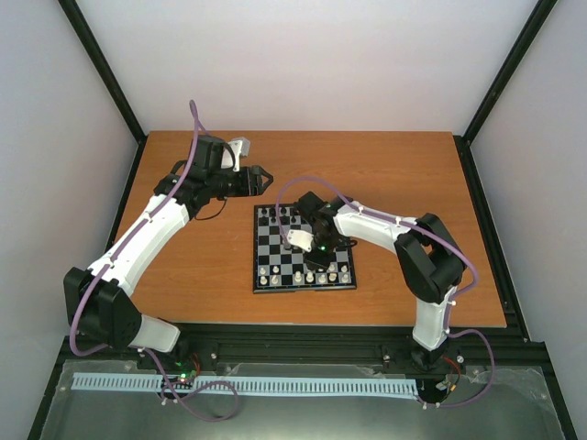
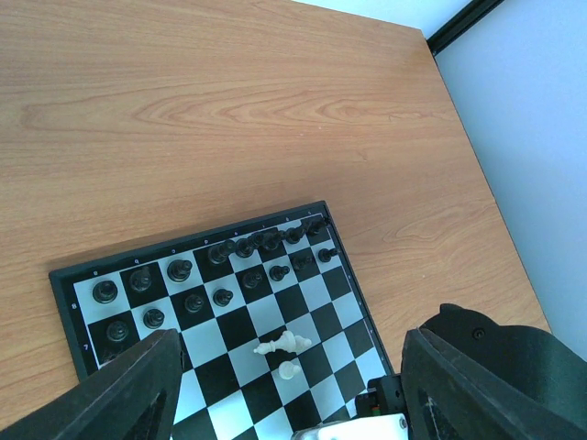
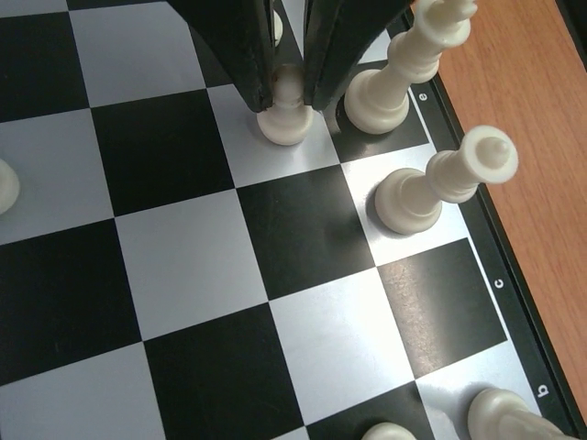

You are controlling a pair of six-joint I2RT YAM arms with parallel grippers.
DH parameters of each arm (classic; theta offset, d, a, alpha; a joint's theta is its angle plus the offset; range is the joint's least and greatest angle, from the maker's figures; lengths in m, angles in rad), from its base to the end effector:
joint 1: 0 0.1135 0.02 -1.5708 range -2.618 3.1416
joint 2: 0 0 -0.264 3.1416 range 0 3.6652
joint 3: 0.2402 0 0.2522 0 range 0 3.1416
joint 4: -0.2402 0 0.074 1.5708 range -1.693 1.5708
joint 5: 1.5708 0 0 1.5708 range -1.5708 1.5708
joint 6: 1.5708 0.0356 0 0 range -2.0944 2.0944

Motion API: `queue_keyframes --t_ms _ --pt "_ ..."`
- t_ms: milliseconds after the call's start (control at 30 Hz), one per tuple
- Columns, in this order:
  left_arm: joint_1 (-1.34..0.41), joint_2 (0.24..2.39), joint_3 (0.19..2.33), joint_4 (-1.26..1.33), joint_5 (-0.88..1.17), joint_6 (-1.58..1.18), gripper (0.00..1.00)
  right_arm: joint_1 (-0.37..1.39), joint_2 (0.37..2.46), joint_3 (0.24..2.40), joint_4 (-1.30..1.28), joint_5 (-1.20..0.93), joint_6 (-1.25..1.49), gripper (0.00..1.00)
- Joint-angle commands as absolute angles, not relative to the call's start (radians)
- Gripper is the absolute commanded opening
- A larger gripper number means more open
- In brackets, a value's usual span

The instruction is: Set up the chess pieces on the board

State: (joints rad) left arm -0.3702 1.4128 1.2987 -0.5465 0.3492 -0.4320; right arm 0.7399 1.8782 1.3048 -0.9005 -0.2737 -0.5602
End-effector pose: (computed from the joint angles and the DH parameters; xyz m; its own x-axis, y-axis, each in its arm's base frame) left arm 0.2879 -0.1248 0.3400 -0.7673 -0.1242 -0.6292 0.2980 0.7997 -0.5213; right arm 0.2510 0.2422 0.1749 -0.2676 -0.9369 -0.2249 -0.9568 0.2309 0.1765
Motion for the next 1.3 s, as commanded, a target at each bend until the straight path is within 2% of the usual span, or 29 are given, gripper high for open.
queue_keyframes --t_ms 0,367,733,1000,1267 --pt "-0.359 1.403 1.325 -0.522 0.364 -0.445 0.68 0.755 1.884 1.301 -0.896 -0.285 -0.566 0.14" --pt "-0.359 1.403 1.327 -0.523 0.366 -0.445 0.68 0.711 1.812 1.398 -0.958 -0.24 -0.574 0.29" --pt "-0.359 1.396 1.325 -0.522 0.367 -0.446 0.68 0.568 1.903 1.56 -0.93 -0.215 -0.536 0.28" --pt "-0.359 1.396 1.325 -0.522 0.371 -0.448 0.68 0.568 1.995 1.566 -0.899 -0.261 -0.522 0.34" --pt "-0.359 1.397 1.325 -0.522 0.371 -0.448 0.68 0.568 2.051 1.561 -0.888 -0.278 -0.522 0.3"
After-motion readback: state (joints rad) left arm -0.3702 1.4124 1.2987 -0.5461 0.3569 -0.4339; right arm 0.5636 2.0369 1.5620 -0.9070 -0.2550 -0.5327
